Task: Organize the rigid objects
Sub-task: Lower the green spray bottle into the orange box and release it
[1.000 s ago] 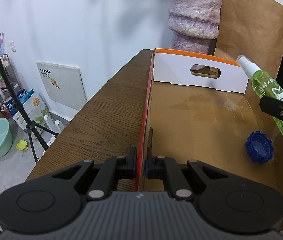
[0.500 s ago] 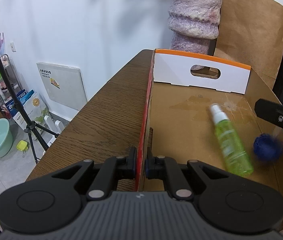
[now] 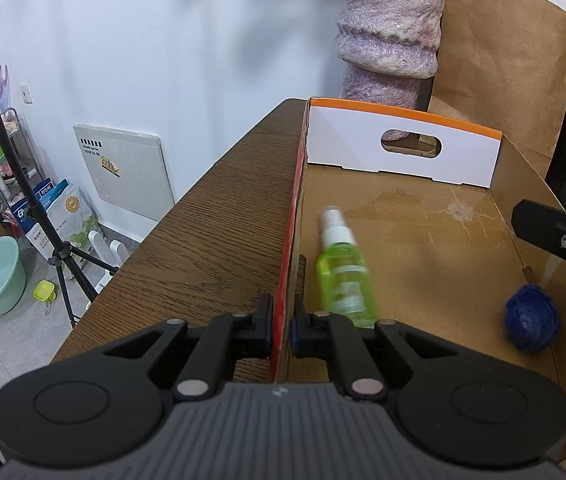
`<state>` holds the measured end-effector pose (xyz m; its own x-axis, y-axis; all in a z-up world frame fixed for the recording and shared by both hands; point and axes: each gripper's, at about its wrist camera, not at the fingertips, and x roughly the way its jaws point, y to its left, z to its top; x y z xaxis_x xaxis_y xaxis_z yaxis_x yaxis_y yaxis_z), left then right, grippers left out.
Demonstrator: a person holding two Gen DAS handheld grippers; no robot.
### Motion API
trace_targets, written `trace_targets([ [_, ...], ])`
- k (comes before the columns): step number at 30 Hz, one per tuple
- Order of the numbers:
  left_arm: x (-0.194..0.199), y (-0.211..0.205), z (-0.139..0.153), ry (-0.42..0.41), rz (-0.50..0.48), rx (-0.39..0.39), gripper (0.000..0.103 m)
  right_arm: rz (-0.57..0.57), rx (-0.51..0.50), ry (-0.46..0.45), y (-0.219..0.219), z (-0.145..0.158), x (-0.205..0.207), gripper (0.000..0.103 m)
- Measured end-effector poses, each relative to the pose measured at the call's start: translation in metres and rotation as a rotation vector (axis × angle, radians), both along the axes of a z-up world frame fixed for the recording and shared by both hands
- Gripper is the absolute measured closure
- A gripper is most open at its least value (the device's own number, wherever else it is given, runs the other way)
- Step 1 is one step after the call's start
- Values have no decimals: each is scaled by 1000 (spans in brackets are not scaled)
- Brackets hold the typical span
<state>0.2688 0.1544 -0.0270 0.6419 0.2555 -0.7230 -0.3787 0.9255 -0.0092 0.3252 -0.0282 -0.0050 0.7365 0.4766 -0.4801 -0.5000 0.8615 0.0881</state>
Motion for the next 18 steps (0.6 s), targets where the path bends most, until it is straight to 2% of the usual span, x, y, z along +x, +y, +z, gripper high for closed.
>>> trace_targets([
  [7,0,0,0,0,1,1,93,-5,-5,-2,-1,0,-1,0],
  [18,0,0,0,0,1,0,93,-57,12,-96,-23,17,-10,0],
])
